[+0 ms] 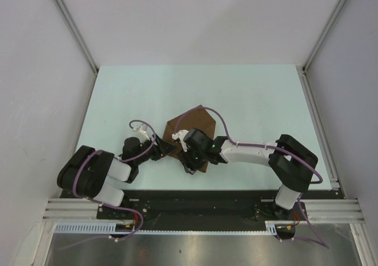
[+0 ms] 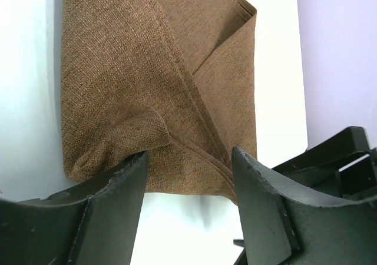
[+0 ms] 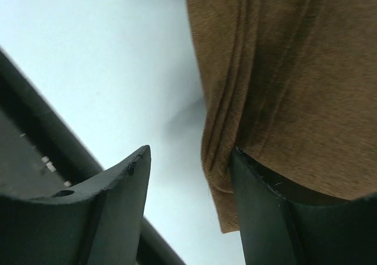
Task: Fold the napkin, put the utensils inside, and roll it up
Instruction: Roll the napkin with the utensil
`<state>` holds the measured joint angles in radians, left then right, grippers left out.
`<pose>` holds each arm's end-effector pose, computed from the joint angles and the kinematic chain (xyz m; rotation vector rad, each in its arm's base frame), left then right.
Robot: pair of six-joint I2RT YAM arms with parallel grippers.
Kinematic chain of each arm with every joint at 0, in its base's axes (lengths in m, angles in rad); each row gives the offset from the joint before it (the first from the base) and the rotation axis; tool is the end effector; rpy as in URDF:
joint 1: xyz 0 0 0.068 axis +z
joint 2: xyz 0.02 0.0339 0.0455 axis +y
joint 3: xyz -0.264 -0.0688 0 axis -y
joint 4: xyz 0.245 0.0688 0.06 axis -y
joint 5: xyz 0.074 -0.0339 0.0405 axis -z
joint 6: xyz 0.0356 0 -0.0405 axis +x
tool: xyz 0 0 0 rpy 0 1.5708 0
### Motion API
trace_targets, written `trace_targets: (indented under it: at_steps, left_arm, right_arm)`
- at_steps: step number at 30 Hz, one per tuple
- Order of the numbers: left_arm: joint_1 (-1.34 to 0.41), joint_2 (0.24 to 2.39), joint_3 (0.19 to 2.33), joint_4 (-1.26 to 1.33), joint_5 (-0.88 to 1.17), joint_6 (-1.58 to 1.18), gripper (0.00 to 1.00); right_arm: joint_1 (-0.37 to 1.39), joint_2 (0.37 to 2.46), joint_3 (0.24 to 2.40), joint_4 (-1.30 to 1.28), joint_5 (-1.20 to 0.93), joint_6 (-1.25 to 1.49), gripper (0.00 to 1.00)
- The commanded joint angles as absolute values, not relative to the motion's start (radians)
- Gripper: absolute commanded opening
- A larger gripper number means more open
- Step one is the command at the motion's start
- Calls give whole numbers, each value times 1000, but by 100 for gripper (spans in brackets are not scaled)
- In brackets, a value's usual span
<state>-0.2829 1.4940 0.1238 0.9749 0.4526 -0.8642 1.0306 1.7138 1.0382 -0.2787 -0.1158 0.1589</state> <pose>0.1927 -0.0722 0.1078 -0.2929 2.1023 -1.1643 0.1763 0.3019 0.1792 -1.1548 2.3645 0.5957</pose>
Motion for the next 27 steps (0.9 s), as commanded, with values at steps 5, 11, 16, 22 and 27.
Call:
trace_targets:
  at_steps: [5,11,16,22,27]
  left_arm:
    - [-270,1476,120,855,393,-828,65]
    - [-270,1418,136,787,380,-808,65]
    - [-270,1378,146,732,367,-785,66]
    - [-270,1378,147,726,377,-781,66]
    - [-268,1362,150,719,380,-781,66]
  right_arm:
    - [1065,1716,1034,-199,110,72,53]
    - [1088,1747,1026,-219,75,41,29]
    - [1100,1755,1009,-215,61,46,26]
    - [1104,1804,1026,-236,67,64,26]
    - [1098,1848,1051,-296,89,86,11]
